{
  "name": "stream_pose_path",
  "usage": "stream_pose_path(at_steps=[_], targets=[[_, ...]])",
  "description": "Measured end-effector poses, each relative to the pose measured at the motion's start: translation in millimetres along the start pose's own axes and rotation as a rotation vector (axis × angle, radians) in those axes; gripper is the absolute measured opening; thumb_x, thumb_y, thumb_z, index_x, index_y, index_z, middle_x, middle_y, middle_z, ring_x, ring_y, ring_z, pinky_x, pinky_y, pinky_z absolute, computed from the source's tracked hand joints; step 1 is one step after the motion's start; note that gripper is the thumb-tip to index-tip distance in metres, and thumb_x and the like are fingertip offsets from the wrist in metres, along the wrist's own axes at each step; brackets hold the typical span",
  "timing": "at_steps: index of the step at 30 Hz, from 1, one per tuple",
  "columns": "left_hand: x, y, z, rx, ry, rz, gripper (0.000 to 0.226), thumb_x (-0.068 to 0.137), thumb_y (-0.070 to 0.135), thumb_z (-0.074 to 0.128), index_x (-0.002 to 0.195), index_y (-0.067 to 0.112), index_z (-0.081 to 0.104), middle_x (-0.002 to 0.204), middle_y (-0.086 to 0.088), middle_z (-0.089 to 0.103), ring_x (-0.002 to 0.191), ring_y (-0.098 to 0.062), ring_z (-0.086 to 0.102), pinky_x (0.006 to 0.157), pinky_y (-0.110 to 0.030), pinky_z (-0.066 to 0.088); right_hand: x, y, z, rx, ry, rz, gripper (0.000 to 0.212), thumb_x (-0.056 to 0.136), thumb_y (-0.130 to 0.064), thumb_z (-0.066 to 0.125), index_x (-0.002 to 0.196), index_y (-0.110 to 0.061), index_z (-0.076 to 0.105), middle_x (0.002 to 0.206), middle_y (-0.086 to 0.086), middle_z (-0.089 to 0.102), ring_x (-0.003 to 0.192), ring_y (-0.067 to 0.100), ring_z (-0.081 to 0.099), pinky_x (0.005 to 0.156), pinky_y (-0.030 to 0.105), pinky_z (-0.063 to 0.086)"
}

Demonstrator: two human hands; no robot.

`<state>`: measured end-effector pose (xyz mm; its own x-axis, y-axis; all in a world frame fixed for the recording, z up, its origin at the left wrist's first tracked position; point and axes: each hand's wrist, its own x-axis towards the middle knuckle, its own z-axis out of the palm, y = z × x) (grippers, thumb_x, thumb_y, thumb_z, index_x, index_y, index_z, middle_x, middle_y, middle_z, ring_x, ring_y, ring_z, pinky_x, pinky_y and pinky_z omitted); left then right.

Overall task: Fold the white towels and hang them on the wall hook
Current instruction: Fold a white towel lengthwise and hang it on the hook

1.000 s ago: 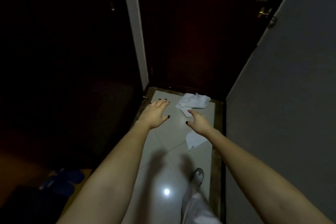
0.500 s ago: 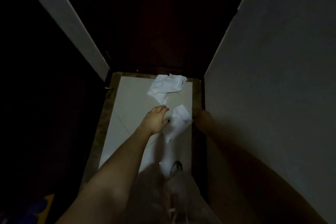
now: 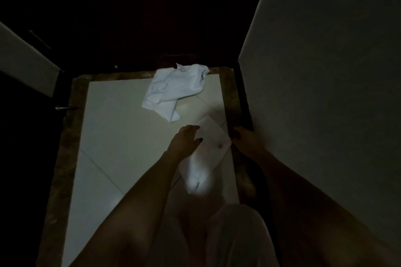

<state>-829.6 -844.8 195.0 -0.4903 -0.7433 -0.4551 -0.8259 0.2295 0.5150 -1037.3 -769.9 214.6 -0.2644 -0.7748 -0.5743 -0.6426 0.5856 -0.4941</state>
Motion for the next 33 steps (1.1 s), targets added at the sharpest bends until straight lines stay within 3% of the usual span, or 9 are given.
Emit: stream_pose_path(at_steps=[9,12,15,19,21,23,26,30,33], targets=[[166,-123,147,-0.134,0.132,-0.127,0.054,0.091,0.035,0.060,0.133,0.005,0.045,0.135,-0.016,0.048,0.123,-0.033,0.044,0.098,-0.039,0.037,180,106,141,0.076,0.024,0.027,0.050,0.095,-0.032,0.059,0.136,-0.005,0.048,0.134,0.014,0.054,0.118,0.029,0.054,0.097,0.036,0.047],[202,-148,175,-0.360,0.174,-0.205,0.065,0.089,0.038,0.062,0.142,0.008,0.037,0.140,-0.012,0.047,0.126,-0.030,0.046,0.098,-0.034,0.038,216,133,166,0.096,0.011,0.080,0.050,0.095,-0.029,0.060,0.132,0.002,0.047,0.132,0.019,0.053,0.111,0.026,0.055,0.087,0.016,0.043],[213,-157,195,-0.591,0.195,-0.243,0.061,0.086,0.039,0.066,0.137,0.012,0.045,0.131,-0.009,0.056,0.115,-0.027,0.055,0.093,-0.031,0.042,228,151,180,0.056,0.087,0.071,0.048,0.095,-0.023,0.061,0.132,0.004,0.047,0.128,0.020,0.055,0.119,0.032,0.052,0.097,0.026,0.035],[194,-138,185,-0.781,0.168,-0.224,0.030,0.085,0.030,0.069,0.105,0.008,0.070,0.099,-0.008,0.071,0.080,-0.016,0.067,0.077,-0.034,0.056,212,143,170,0.174,0.151,0.155,0.012,0.094,-0.005,0.054,0.095,0.002,0.063,0.087,0.009,0.059,0.089,0.030,0.058,0.085,0.036,0.044],[179,-129,166,-0.777,0.155,-0.220,0.024,0.087,0.020,0.068,0.104,0.002,0.070,0.095,-0.010,0.070,0.084,-0.023,0.067,0.077,-0.035,0.055,198,130,161,0.309,0.159,0.137,0.021,0.094,0.001,0.055,0.074,-0.005,0.058,0.074,0.002,0.048,0.073,0.021,0.050,0.082,0.041,0.043],[161,-119,145,-0.753,0.133,-0.204,0.020,0.089,0.017,0.065,0.102,0.003,0.070,0.100,-0.014,0.069,0.085,-0.023,0.065,0.072,-0.027,0.053,181,117,154,0.375,0.101,0.131,0.009,0.092,-0.008,0.064,0.096,-0.001,0.060,0.093,0.005,0.052,0.088,0.022,0.054,0.081,0.035,0.042],[130,-84,98,-0.791,0.124,-0.162,0.021,0.091,0.018,0.061,0.103,0.003,0.068,0.104,-0.016,0.067,0.092,-0.028,0.064,0.081,-0.035,0.052,157,83,132,0.508,0.013,0.143,0.063,0.087,-0.020,0.071,0.142,-0.010,0.041,0.134,0.009,0.046,0.123,0.026,0.048,0.086,0.031,0.043],[79,-25,9,-0.928,-0.021,-0.076,0.013,0.093,0.014,0.059,0.099,0.003,0.063,0.097,-0.017,0.064,0.090,-0.031,0.060,0.077,-0.038,0.043,114,10,55,0.706,-0.062,-0.059,0.079,0.087,-0.014,0.070,0.151,-0.022,0.026,0.153,0.008,0.034,0.139,0.024,0.036,0.105,0.037,0.039],[27,14,-74,-1.034,-0.098,0.018,0.008,0.094,0.008,0.054,0.092,0.009,0.061,0.090,-0.008,0.066,0.081,-0.018,0.063,0.071,-0.024,0.049,61,-59,-24,0.904,-0.222,-0.135,0.077,0.076,-0.038,0.070,0.143,-0.040,0.033,0.155,-0.003,0.035,0.142,0.021,0.033,0.115,0.056,0.023]])
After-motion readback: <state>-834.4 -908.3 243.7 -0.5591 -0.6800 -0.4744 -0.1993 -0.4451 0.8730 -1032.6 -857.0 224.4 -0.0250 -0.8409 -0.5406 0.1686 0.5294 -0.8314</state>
